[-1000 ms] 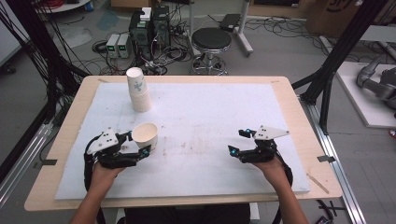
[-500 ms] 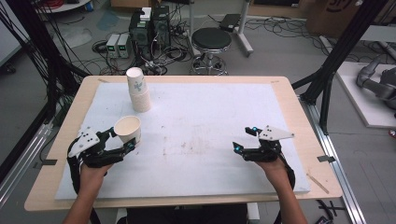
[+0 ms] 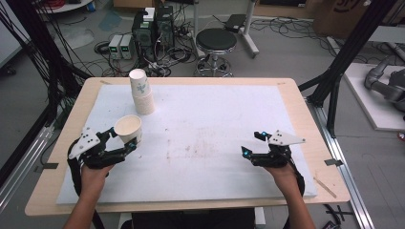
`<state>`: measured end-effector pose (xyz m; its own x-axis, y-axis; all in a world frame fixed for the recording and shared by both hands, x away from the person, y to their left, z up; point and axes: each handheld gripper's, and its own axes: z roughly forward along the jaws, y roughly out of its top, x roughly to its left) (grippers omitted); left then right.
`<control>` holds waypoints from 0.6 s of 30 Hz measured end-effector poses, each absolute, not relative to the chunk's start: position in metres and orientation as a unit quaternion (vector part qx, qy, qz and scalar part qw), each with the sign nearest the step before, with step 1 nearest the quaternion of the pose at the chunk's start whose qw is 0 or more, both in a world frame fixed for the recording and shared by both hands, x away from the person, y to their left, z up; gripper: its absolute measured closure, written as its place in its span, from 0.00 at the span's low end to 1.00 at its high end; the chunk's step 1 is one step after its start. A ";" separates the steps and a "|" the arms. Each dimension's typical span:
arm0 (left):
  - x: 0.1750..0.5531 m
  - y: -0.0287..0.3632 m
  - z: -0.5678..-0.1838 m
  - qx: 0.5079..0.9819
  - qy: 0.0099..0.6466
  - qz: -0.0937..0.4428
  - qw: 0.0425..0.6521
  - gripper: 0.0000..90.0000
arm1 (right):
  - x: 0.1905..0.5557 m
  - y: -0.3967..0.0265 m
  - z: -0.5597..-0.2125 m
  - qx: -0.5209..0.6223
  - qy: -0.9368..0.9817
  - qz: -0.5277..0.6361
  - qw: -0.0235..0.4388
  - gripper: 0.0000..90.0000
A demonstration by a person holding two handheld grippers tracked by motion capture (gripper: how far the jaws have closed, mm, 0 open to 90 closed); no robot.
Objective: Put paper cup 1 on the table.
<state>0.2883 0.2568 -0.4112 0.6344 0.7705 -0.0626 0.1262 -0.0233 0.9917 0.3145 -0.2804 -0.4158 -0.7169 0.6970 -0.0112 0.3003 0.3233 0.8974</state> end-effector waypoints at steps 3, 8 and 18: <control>0.289 0.267 -0.413 0.660 0.349 0.278 0.604 0.34 | 0.315 -0.279 -0.416 0.316 0.789 0.487 0.202 0.25; 0.293 0.286 -0.421 0.662 0.371 0.301 0.577 0.34 | 0.313 -0.278 -0.418 0.313 0.795 0.480 0.202 0.25; 0.302 0.308 -0.441 0.658 0.420 0.309 0.543 0.35 | 0.314 -0.277 -0.420 0.309 0.795 0.484 0.197 0.25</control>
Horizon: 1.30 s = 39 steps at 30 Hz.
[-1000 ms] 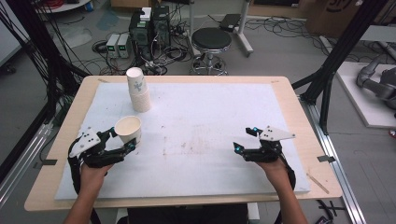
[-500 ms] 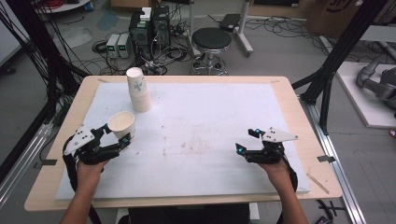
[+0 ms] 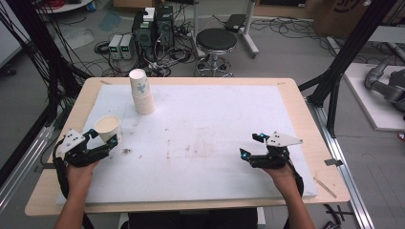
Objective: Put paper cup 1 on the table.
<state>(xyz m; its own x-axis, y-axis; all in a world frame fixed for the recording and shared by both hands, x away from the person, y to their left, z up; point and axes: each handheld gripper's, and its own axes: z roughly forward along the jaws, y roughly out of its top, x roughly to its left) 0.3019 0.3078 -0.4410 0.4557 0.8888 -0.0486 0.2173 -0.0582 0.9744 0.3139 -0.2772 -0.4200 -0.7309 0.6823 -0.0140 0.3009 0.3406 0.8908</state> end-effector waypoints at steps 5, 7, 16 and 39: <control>0.306 0.306 -0.445 0.671 0.425 0.313 0.520 0.35 | 0.314 -0.277 -0.422 0.310 0.796 0.482 0.194 0.25; 0.307 0.305 -0.447 0.680 0.432 0.312 0.503 0.35 | 0.314 -0.277 -0.422 0.309 0.797 0.482 0.194 0.25; 0.308 0.301 -0.451 0.701 0.451 0.311 0.456 0.35 | 0.313 -0.276 -0.423 0.309 0.800 0.480 0.185 0.25; 0.285 0.314 -0.442 0.663 0.503 0.277 0.480 0.17 | 0.313 -0.278 -0.423 0.309 0.800 0.481 0.181 0.25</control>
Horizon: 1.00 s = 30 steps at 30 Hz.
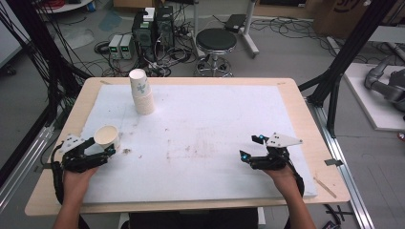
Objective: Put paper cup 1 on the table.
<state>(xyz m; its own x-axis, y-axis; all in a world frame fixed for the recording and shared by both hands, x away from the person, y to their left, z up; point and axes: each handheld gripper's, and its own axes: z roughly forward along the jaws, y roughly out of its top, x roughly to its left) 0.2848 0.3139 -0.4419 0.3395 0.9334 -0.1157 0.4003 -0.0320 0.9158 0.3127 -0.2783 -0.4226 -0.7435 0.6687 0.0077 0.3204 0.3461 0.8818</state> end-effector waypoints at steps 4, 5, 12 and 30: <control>0.275 0.320 -0.429 0.639 0.487 0.305 0.512 0.17 | 0.312 -0.279 -0.421 0.309 0.800 0.480 0.185 0.25; 0.273 0.320 -0.425 0.634 0.481 0.311 0.520 0.17 | 0.312 -0.279 -0.421 0.309 0.800 0.480 0.185 0.25; 0.270 0.306 -0.413 0.609 0.426 0.306 0.595 0.17 | 0.311 -0.281 -0.420 0.318 0.799 0.473 0.194 0.25; 0.288 0.250 -0.421 0.664 0.363 0.252 0.603 0.17 | 0.308 -0.286 -0.409 0.332 0.792 0.459 0.227 0.24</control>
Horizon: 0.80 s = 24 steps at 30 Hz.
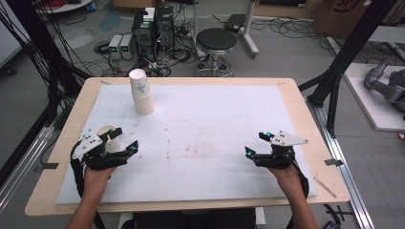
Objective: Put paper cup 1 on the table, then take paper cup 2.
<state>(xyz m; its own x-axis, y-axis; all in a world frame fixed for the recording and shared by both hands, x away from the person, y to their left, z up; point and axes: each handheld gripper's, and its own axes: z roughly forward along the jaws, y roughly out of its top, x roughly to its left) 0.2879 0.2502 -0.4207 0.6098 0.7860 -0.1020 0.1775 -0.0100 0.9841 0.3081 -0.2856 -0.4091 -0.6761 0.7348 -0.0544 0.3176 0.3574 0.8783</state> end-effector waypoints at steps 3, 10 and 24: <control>0.287 0.252 -0.423 0.667 0.359 0.258 0.600 0.17 | 0.306 -0.286 -0.412 0.335 0.791 0.459 0.226 0.24; 0.286 0.250 -0.425 0.669 0.363 0.255 0.596 0.17 | 0.306 -0.290 -0.414 0.343 0.788 0.458 0.227 0.24; 0.286 0.245 -0.425 0.673 0.360 0.251 0.595 0.17 | 0.307 -0.292 -0.414 0.343 0.786 0.461 0.228 0.24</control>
<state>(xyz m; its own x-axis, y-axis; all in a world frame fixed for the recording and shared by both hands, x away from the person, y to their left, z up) 0.2858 0.2452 -0.4247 0.6142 0.7839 -0.0905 0.1860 -0.0324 0.9820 0.3069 -0.2923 -0.4136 -0.6607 0.7495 -0.0426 0.3279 0.3391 0.8818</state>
